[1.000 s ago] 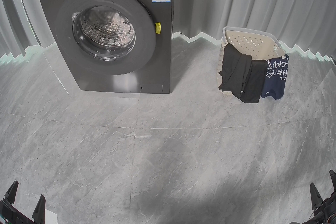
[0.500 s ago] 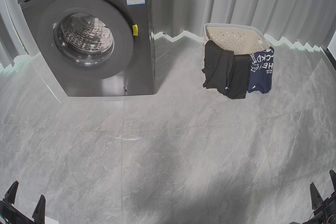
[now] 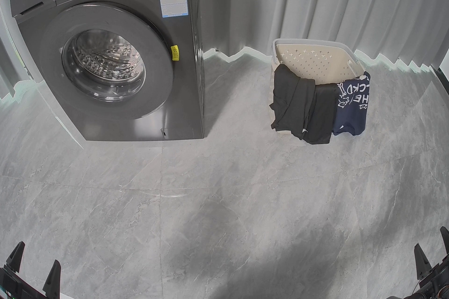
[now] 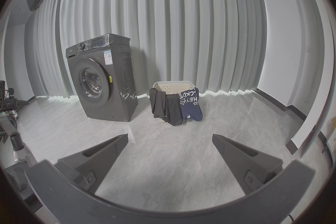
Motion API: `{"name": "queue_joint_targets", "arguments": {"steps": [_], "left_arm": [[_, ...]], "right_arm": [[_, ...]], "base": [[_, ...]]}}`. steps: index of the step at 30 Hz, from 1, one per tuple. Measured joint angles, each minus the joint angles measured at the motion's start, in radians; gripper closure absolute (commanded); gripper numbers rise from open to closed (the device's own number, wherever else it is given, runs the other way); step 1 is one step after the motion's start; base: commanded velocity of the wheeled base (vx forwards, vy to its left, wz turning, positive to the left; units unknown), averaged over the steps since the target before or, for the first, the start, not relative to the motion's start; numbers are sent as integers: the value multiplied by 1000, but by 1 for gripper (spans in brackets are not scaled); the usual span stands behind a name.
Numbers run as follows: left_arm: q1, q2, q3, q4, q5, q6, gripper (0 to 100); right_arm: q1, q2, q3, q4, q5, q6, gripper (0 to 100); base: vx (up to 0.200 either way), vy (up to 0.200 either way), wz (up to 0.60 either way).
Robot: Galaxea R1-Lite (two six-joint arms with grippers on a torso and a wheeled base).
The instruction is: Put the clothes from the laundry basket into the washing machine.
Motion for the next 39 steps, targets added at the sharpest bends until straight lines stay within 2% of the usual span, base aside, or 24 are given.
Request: {"name": "queue_joint_targets", "arguments": {"steps": [7,30,39], "left_arm": [[0,0,0,0,0,-1,0],[0,0,0,0,0,0,0],[1,0,0,0,0,0,0]], "right_arm": [[0,0,0,0,0,0,0],[0,0,0,0,0,0,0],[0,0,0,0,0,0,0]], "base": [[0,0,0],[0,-200,0],[0,0,0]]}}
